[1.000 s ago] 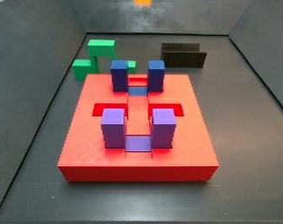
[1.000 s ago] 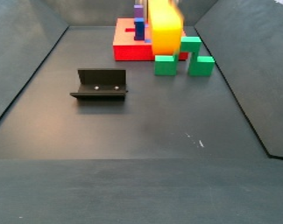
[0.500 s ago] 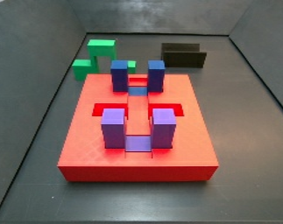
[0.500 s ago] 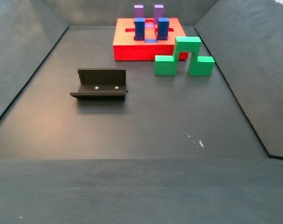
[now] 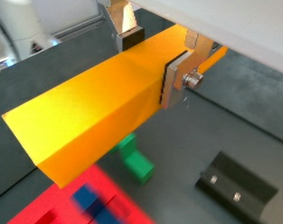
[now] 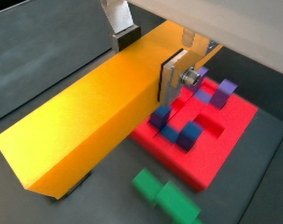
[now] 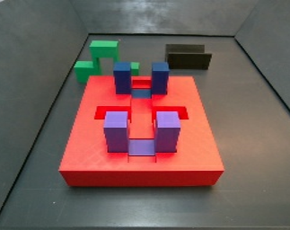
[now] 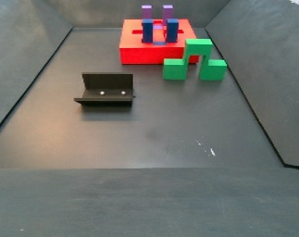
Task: Pick up the yellow object. Move up. Move to above the board. Insert the yellow object.
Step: Move to above the board.
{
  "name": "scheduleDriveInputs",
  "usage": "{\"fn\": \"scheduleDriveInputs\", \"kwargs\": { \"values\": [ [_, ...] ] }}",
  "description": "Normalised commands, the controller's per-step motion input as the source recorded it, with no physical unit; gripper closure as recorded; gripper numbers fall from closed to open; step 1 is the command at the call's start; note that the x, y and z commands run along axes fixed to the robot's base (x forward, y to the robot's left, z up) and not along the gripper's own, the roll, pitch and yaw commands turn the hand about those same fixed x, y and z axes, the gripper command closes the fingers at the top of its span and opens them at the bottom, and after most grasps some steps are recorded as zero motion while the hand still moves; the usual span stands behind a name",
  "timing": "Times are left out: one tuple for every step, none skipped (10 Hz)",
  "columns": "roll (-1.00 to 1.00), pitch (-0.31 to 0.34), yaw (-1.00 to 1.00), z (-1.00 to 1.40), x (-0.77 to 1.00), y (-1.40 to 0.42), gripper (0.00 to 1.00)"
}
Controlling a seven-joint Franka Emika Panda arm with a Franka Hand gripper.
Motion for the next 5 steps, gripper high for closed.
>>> {"fn": "scheduleDriveInputs", "kwargs": {
  "values": [
    [-0.01,0.059,0.00,0.21,-0.04,-1.40,1.00],
    [0.01,0.073,0.00,0.22,-0.04,-1.40,1.00],
    [0.00,0.098,0.00,0.23,0.00,-1.40,1.00],
    [0.01,0.132,0.00,0.10,0.05,-0.63,1.00],
    [0.02,0.149,0.00,0.05,0.08,-0.23,1.00]
  ]
}}
